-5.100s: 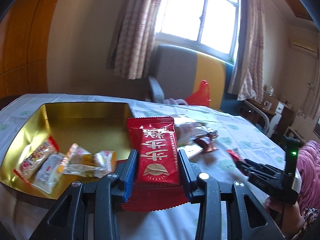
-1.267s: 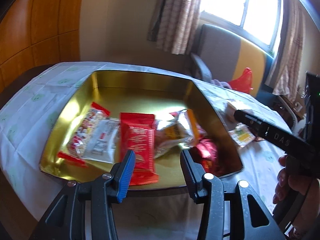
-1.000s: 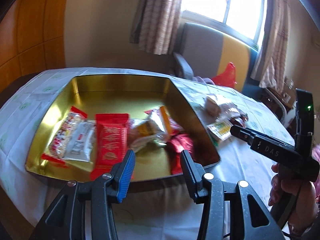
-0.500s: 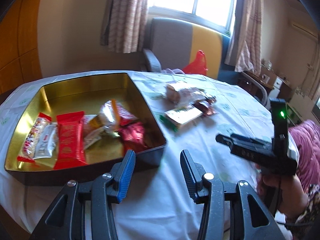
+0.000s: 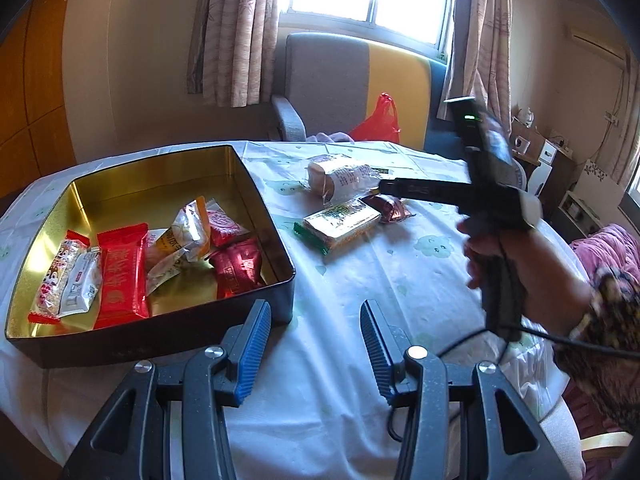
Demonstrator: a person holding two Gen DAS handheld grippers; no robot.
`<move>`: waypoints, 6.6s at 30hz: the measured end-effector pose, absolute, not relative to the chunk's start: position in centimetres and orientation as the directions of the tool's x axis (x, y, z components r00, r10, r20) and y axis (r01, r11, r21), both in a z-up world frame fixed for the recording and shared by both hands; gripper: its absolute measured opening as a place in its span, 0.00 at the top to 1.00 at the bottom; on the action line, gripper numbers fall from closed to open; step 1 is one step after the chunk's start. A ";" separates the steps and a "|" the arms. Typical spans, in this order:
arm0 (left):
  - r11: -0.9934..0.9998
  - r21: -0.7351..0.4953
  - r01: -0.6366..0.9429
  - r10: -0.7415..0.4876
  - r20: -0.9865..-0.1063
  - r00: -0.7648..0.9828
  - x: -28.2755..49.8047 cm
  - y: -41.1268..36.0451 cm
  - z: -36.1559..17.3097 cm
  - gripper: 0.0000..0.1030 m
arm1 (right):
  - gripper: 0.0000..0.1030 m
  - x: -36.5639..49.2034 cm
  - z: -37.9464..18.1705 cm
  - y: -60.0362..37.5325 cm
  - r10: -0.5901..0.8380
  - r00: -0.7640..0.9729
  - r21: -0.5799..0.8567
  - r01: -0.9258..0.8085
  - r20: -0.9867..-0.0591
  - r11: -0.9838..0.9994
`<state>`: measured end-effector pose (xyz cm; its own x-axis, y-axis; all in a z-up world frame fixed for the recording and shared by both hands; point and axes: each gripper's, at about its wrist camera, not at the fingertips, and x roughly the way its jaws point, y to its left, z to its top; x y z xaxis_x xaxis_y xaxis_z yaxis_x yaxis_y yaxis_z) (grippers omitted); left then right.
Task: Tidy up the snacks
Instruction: 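Grasp the dark brown wrapped snack with the right gripper, then reach the left gripper toward the yellow cracker pack while the right gripper holds the brown snack, then grasp the yellow WEIDAN cracker pack with the left gripper and lift it, then carry the cracker pack into the tin box and open the left gripper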
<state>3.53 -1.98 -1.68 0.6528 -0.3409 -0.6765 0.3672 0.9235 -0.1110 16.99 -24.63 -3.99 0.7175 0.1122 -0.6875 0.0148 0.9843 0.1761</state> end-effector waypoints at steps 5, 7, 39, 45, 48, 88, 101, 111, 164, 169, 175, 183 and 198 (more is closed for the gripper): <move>0.928 -0.108 0.357 -0.332 -0.678 0.656 3.6 -1.7 -1.5 0.54 | 0.66 19.7 -6.0 -23.4 0.106 0.649 0.109 -0.035 -0.753 0.993; 0.928 -0.103 0.359 -0.329 -0.682 0.654 3.7 -1.9 -1.4 0.53 | 0.66 19.6 -6.4 -23.3 0.116 0.642 0.113 -0.045 -0.758 0.993; 0.859 0.098 0.502 -0.152 -0.888 0.433 21.2 -14.9 -5.7 0.41 | 0.69 10.7 -7.7 -31.6 0.075 0.702 0.241 0.141 -0.708 0.960; 0.861 0.072 0.503 -0.165 -0.897 0.411 21.1 -15.3 -6.3 0.35 | 0.69 10.6 -7.8 -31.8 0.083 0.709 0.255 0.140 -0.700 0.957; 0.838 0.010 0.545 -0.232 -0.898 0.373 19.5 -15.9 -5.9 0.35 | 0.69 10.6 -7.8 -32.0 0.089 0.711 0.263 0.139 -0.697 0.955; 0.883 -0.023 0.468 -0.315 -0.769 0.557 14.9 -14.9 -7.9 0.53 | 0.69 10.6 -7.9 -32.0 0.088 0.715 0.266 0.140 -0.693 0.954; 0.892 -0.009 0.451 -0.325 -0.705 0.630 13.7 -14.1 -7.6 0.54 | 0.70 10.0 -6.8 -30.4 0.029 0.744 0.176 0.119 -0.667 0.977; 0.872 0.061 0.486 -0.351 -0.613 0.708 10.8 -14.5 -6.1 0.54 | 0.70 9.4 -6.1 -29.2 0.010 0.770 0.118 0.085 -0.638 0.989; 0.945 -0.297 0.134 -0.324 -0.809 0.491 17.3 7.0 -5.5 0.54 | 0.70 9.6 -5.9 -26.4 -0.040 0.768 -0.026 0.030 -0.639 0.999; 0.955 -0.292 0.051 -0.275 -0.809 0.520 17.6 8.8 -5.5 0.53 | 0.70 9.6 -6.0 -26.4 -0.041 0.766 -0.028 0.030 -0.642 0.999; 0.961 -0.269 0.062 -0.258 -0.796 0.548 15.8 8.4 -5.2 0.53 | 0.70 9.6 -6.0 -26.4 -0.042 0.764 -0.032 0.028 -0.644 0.999; 0.972 -0.237 0.008 -0.201 -0.807 0.556 16.0 9.2 -5.5 0.54 | 0.70 9.4 -5.8 -26.1 -0.048 0.773 -0.044 0.027 -0.633 0.999; 0.959 -0.270 0.089 -0.262 -0.719 0.644 11.8 8.8 -2.8 0.45 | 0.70 8.8 -5.0 -25.6 -0.038 0.796 -0.062 0.001 -0.604 0.998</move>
